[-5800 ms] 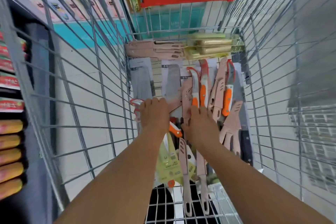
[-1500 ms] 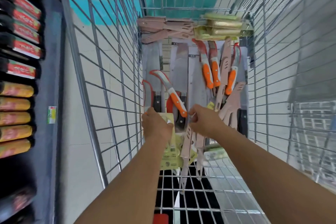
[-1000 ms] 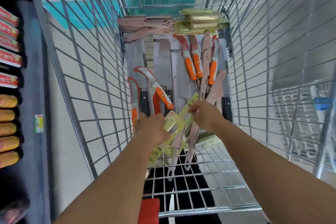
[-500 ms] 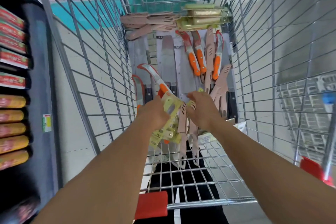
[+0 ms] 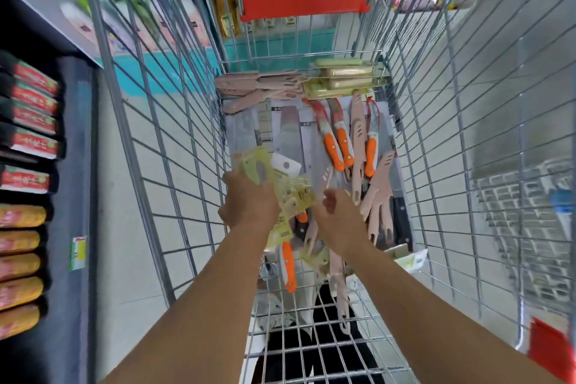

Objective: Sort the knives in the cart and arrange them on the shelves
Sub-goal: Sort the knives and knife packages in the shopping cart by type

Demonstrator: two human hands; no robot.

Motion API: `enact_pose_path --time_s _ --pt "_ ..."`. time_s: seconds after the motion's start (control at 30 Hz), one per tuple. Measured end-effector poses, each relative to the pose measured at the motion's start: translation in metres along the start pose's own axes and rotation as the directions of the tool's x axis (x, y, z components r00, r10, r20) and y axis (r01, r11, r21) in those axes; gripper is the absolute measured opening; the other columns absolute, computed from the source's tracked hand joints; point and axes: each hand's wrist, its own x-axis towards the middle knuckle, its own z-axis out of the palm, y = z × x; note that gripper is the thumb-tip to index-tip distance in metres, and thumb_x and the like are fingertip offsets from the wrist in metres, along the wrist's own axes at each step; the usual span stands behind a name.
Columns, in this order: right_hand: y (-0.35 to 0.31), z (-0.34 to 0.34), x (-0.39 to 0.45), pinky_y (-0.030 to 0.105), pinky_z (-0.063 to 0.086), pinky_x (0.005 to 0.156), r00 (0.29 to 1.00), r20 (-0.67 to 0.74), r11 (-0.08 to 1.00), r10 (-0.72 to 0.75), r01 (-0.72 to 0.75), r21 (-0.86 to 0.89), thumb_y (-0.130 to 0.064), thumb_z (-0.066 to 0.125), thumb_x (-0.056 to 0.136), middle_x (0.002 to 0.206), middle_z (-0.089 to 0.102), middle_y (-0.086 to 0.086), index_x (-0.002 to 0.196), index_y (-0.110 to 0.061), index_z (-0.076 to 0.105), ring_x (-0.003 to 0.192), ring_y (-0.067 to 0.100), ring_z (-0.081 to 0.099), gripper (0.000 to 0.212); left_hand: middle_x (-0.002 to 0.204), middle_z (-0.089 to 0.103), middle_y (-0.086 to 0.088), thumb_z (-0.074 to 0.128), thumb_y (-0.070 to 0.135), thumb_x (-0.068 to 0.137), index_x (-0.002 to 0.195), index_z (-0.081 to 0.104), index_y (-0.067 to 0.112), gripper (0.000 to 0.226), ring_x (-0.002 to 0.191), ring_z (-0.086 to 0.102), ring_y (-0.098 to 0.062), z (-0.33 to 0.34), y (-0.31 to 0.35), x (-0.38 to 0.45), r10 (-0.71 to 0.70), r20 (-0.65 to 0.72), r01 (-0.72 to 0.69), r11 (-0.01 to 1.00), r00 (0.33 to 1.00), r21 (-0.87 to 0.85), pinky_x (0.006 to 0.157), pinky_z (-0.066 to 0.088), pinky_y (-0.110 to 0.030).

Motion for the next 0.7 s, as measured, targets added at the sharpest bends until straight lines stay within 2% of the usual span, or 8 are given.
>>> enact_pose_path --time_s 0.07,0.13,0.27,0.33,0.47,0.53,0.63,0.7 --pt "-0.013 0.004 -0.002 0.031 0.055 0.071 0.986 0.162 0.955 0.048 -0.093 0.281 -0.044 0.054 0.089 0.091 0.067 -0.013 0.119 -0.014 0.053 0.077 0.0 0.065 0.042 0.084 0.058 0.0 0.061 0.027 0.086 0.1 0.046 0.007 0.029 0.082 0.062 -0.027 0.0 0.007 0.002 -0.052 0.04 0.06 0.967 0.998 -0.249 0.072 0.048 -0.032" --pt "-0.023 0.006 0.001 0.048 0.05 0.092 0.966 0.249 0.889 0.071 -0.174 0.423 -0.05 0.052 0.087 0.106 0.068 0.002 0.114 -0.014 0.057 0.1 0.02 0.065 0.046 0.079 0.066 0.0 0.062 0.018 0.082 0.095 0.062 0.011 0.015 0.069 0.065 -0.017 -0.001 0.016 0.002 -0.058 0.116 0.101 0.909 0.992 -0.404 0.053 0.046 -0.023" --pt "-0.033 -0.003 0.014 0.049 0.052 0.089 0.947 0.315 0.678 0.066 -0.274 0.682 -0.037 0.051 0.096 0.109 0.07 0.01 0.121 -0.018 0.058 0.099 0.031 0.067 0.032 0.082 0.065 0.002 0.063 0.018 0.085 0.091 0.058 0.018 0.008 0.074 0.064 -0.017 -0.003 0.032 0.003 0.042 0.222 0.06 0.9 0.974 -0.432 0.067 0.054 -0.031" --pt "-0.035 -0.011 0.02 0.05 0.054 0.086 0.946 0.324 0.661 0.012 -0.251 0.707 -0.039 0.048 0.097 0.11 0.07 0.009 0.125 -0.021 0.056 0.098 0.03 0.068 0.034 0.094 0.061 0.003 0.063 0.023 0.085 0.108 0.05 0.017 0.027 0.087 0.062 -0.02 -0.003 0.039 0.005 0.109 0.316 0.023 0.922 0.942 -0.387 0.079 0.053 -0.037" --pt "-0.04 -0.026 0.039 0.052 0.051 0.091 0.948 0.318 0.73 -0.018 -0.205 0.653 -0.051 0.046 0.094 0.112 0.069 0.008 0.125 -0.027 0.058 0.101 0.03 0.067 0.041 0.092 0.051 0.016 0.06 0.037 0.088 0.118 0.041 0.033 0.035 0.081 0.053 -0.004 0.004 0.051 0.012 0.215 0.444 -0.067 0.943 0.87 -0.325 0.056 0.04 -0.019" --pt "-0.04 -0.032 0.051 0.049 0.051 0.092 0.942 0.336 0.749 0.011 -0.23 0.621 -0.052 0.046 0.094 0.115 0.068 0.008 0.123 -0.027 0.06 0.103 0.029 0.065 0.041 0.094 0.052 0.017 0.059 0.038 0.089 0.12 0.042 0.035 0.036 0.084 0.055 -0.004 0.01 0.058 0.019 0.238 0.485 -0.074 0.94 0.842 -0.333 0.062 0.045 -0.022" --pt "-0.044 -0.046 0.064 0.038 0.057 0.073 0.914 0.405 0.659 0.018 -0.315 0.683 -0.044 0.047 0.096 0.105 0.072 0.008 0.112 -0.021 0.068 0.093 0.025 0.07 0.035 0.09 0.054 0.022 0.059 0.034 0.09 0.098 0.048 0.042 0.015 0.082 0.056 -0.001 0.016 0.075 0.028 0.274 0.506 -0.122 0.942 0.818 -0.312 0.072 0.052 -0.029" --pt "-0.048 -0.057 0.075 0.036 0.058 0.065 0.893 0.45 0.551 0.021 -0.386 0.74 -0.037 0.047 0.098 0.098 0.073 0.01 0.107 -0.013 0.07 0.087 0.025 0.071 0.035 0.098 0.061 0.017 0.058 0.032 0.091 0.099 0.05 0.043 0.016 0.088 0.062 -0.009 0.02 0.091 0.033 0.291 0.527 -0.12 0.935 0.798 -0.334 0.081 0.054 -0.038"
